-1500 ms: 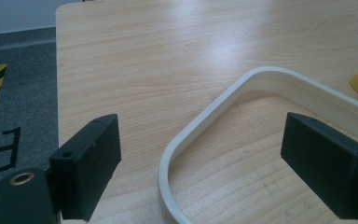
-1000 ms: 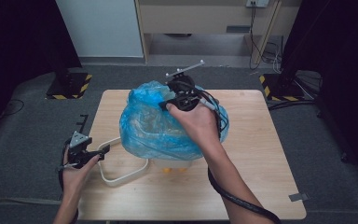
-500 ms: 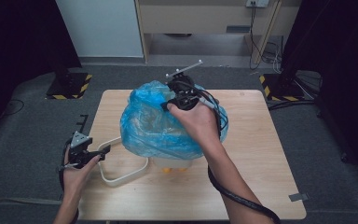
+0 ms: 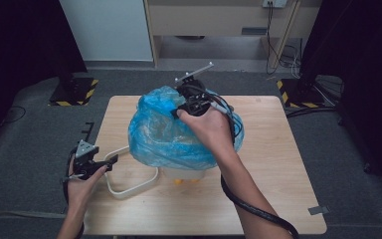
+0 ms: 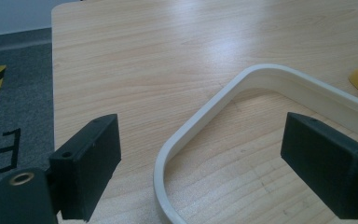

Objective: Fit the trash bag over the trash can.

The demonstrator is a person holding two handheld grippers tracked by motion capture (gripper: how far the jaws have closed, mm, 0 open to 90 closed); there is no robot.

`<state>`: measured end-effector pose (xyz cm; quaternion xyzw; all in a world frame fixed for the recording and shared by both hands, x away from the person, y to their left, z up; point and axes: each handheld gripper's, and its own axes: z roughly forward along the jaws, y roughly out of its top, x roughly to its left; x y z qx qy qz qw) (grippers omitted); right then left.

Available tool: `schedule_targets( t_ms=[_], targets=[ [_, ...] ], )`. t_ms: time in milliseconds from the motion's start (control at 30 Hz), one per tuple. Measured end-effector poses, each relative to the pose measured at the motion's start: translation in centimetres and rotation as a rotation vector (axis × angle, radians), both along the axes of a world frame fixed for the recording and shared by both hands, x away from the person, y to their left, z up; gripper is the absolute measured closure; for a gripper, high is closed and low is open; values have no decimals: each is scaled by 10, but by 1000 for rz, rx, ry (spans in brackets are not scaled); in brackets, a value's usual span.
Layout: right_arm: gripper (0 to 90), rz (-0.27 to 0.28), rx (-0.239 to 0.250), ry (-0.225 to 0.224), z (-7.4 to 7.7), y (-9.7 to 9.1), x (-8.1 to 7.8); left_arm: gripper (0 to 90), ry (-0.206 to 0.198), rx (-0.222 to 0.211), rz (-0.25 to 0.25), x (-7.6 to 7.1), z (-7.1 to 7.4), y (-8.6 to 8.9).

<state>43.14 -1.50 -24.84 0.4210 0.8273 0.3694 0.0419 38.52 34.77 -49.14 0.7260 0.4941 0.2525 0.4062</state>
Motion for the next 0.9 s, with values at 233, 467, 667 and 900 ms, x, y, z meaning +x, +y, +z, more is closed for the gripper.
schedule_targets(
  t_ms=[233, 467, 667, 900],
  targets=[
    [872, -1, 16, -1, 0, -3, 1, 114, -1, -1, 0, 0, 0, 0],
    [740, -5, 37, -14, 3, -5, 1, 114, -1, 0, 0, 0, 0, -1],
    [645, -13, 51, -28, 6, -6, 0, 114, -1, 0, 1, 0, 0, 0],
    [553, -24, 75, -46, 13, -9, -1, 114, -1, 2, -2, 0, 0, -1]
  ],
)
